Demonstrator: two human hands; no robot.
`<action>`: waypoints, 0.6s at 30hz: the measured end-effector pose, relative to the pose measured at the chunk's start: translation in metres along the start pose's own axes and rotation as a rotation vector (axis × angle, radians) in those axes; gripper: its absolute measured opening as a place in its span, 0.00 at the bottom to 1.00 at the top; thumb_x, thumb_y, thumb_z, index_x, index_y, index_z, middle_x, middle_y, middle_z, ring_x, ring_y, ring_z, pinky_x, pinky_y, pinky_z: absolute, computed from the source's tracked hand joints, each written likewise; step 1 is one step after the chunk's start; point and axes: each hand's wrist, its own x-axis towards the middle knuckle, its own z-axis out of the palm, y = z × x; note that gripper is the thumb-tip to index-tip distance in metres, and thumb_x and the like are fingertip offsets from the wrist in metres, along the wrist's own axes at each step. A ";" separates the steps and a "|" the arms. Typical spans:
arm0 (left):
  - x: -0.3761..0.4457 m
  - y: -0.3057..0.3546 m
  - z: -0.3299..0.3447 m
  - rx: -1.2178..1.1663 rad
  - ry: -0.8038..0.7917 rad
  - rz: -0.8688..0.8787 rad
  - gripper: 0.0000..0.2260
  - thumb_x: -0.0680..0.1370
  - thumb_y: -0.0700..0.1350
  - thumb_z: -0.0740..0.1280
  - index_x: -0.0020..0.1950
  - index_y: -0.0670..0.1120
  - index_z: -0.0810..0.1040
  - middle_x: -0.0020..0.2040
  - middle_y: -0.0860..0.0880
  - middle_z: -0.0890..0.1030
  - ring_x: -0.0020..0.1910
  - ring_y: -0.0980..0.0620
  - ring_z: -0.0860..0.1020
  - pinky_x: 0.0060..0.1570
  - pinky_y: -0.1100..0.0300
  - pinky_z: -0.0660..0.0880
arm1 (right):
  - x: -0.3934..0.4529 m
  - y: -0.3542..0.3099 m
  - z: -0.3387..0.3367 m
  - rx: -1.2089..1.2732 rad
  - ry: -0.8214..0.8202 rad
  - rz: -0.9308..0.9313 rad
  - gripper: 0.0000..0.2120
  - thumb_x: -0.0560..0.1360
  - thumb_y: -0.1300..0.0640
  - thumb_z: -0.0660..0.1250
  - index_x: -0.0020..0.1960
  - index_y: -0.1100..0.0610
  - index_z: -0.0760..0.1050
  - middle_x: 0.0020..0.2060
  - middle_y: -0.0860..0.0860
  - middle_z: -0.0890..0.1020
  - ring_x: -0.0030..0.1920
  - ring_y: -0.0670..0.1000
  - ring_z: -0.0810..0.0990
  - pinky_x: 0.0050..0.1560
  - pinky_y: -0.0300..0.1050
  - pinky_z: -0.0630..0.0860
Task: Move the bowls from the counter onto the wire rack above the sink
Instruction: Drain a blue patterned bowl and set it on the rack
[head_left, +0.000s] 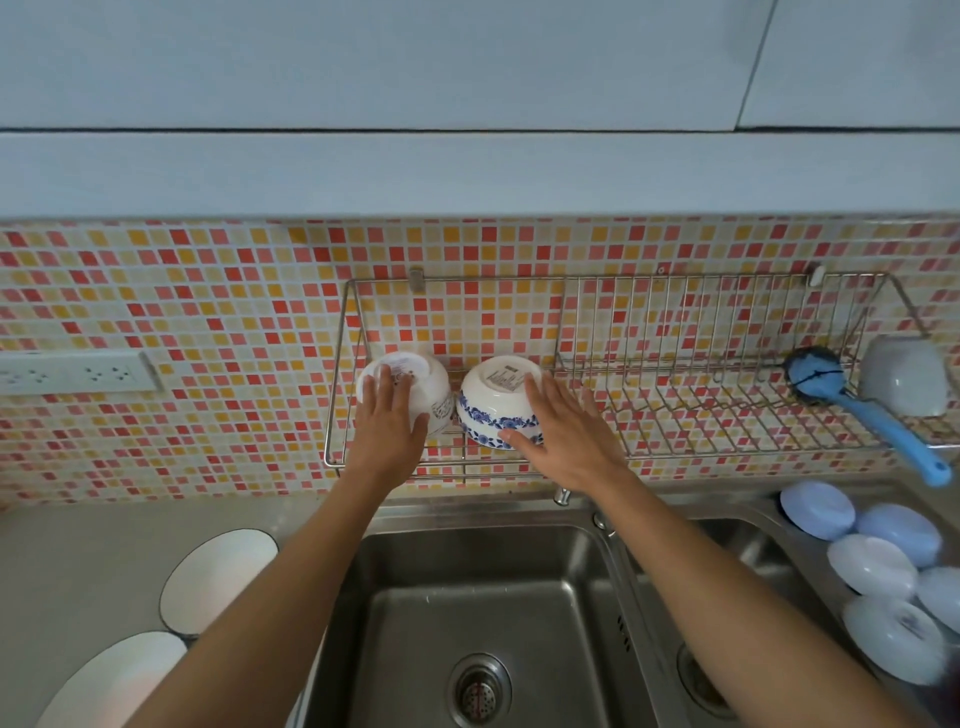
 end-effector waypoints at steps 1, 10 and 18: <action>0.000 0.000 0.001 0.004 -0.007 0.001 0.28 0.82 0.53 0.53 0.78 0.46 0.46 0.79 0.46 0.43 0.77 0.42 0.40 0.75 0.43 0.46 | 0.000 0.000 -0.001 -0.005 -0.005 0.004 0.43 0.74 0.27 0.38 0.79 0.54 0.37 0.79 0.54 0.44 0.79 0.52 0.43 0.77 0.59 0.41; -0.031 0.002 -0.009 0.054 -0.046 0.026 0.30 0.81 0.57 0.48 0.77 0.47 0.38 0.78 0.48 0.38 0.76 0.43 0.38 0.74 0.46 0.43 | -0.001 -0.004 -0.006 -0.017 -0.028 0.031 0.44 0.73 0.28 0.38 0.79 0.55 0.36 0.79 0.54 0.43 0.79 0.52 0.44 0.76 0.60 0.42; -0.111 -0.019 -0.046 -0.051 0.110 0.025 0.28 0.82 0.57 0.51 0.77 0.54 0.41 0.78 0.54 0.40 0.76 0.52 0.39 0.75 0.50 0.45 | -0.030 -0.067 0.017 0.147 0.271 -0.097 0.39 0.77 0.31 0.45 0.79 0.55 0.49 0.78 0.57 0.53 0.77 0.57 0.55 0.74 0.62 0.41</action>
